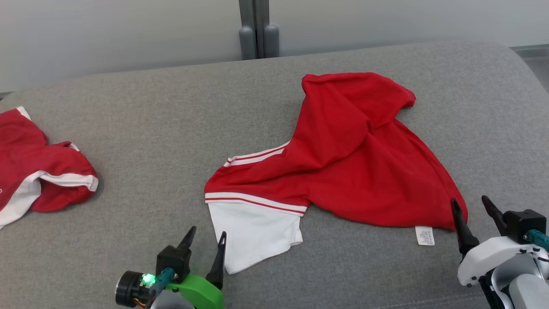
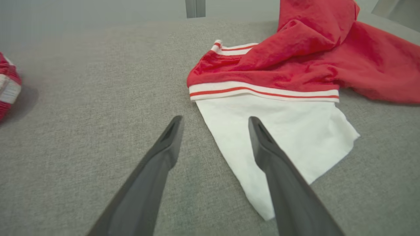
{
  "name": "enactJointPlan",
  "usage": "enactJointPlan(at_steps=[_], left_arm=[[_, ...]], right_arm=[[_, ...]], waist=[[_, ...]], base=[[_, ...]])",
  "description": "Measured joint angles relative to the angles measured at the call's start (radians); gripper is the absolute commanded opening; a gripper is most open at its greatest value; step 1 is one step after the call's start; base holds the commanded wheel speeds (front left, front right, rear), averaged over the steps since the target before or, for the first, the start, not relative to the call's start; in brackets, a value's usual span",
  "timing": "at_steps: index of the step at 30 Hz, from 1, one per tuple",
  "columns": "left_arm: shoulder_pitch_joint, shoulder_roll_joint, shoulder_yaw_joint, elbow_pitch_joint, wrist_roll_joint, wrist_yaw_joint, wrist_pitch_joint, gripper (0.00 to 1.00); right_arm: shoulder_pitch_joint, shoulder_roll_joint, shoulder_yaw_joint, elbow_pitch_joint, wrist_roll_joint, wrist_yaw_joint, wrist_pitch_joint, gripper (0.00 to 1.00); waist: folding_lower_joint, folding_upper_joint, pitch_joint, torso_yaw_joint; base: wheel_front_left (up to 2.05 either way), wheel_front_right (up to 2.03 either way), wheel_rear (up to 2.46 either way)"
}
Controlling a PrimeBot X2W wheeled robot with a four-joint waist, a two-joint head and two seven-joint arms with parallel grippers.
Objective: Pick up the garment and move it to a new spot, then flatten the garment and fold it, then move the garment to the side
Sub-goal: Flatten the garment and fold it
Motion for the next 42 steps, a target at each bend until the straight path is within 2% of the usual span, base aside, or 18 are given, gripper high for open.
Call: enactJointPlan(at_steps=[11, 19, 20, 21, 22, 29, 36, 42], left_arm=[[-0.018, -0.015, -0.089, 0.15, -0.026, -0.02, -0.024, 1.0], [-0.053, -0.015, -0.157, 0.213, -0.116, -0.025, -0.039, 1.0], [-0.056, -0.014, -0.171, 0.215, -0.128, -0.026, -0.039, 0.85], [-0.06, -0.015, -0.19, 0.217, -0.138, -0.026, -0.039, 0.32], [-0.061, -0.015, -0.206, 0.216, -0.155, -0.027, -0.039, 0.0], [-0.078, -0.019, -0.255, 0.184, -0.226, -0.002, -0.049, 0.0], [-0.154, -0.011, -0.172, 0.09, -0.268, -0.003, -0.057, 0.0], [-0.327, 0.046, -0.132, 0.05, -0.268, -0.029, -0.04, 0.0]], right_arm=[[-0.076, -0.021, 0.042, 0.272, 0.069, 0.0, -0.06, 1.0], [-0.127, -0.009, 0.117, 0.373, 0.131, 0.0, -0.075, 1.0], [-0.131, -0.007, 0.126, 0.377, 0.141, -0.001, -0.075, 0.74], [-0.133, -0.006, 0.137, 0.381, 0.151, -0.001, -0.077, 0.25], [-0.134, -0.005, 0.144, 0.38, 0.163, -0.001, -0.077, 0.0], [-0.133, -0.009, 0.156, 0.282, 0.196, 0.0, -0.076, 0.0], [-0.161, -0.028, 0.17, 0.135, 0.196, 0.0, -0.076, 0.0], [-0.321, -0.098, 0.231, 0.096, 0.222, 0.0, -0.076, 0.0]], waist=[[0.0, 0.0, 0.056, -0.004], [0.0, 0.0, 0.061, 0.0], [0.0, 0.0, 0.06, 0.0], [0.0, 0.0, 0.058, 0.0], [0.0, 0.0, 0.056, 0.0], [0.0, 0.0, 0.042, 0.0], [0.0, 0.0, 0.038, -0.002], [0.0, 0.0, 0.068, -0.008]], base=[[0.0, 0.0, 0.0], [0.0, 0.0, 0.0], [0.0, 0.0, 0.0], [0.0, 0.0, 0.0], [0.0, 0.0, 0.0], [0.0, 0.0, 0.0], [0.0, 0.0, 0.0], [0.0, 0.0, 0.0]])
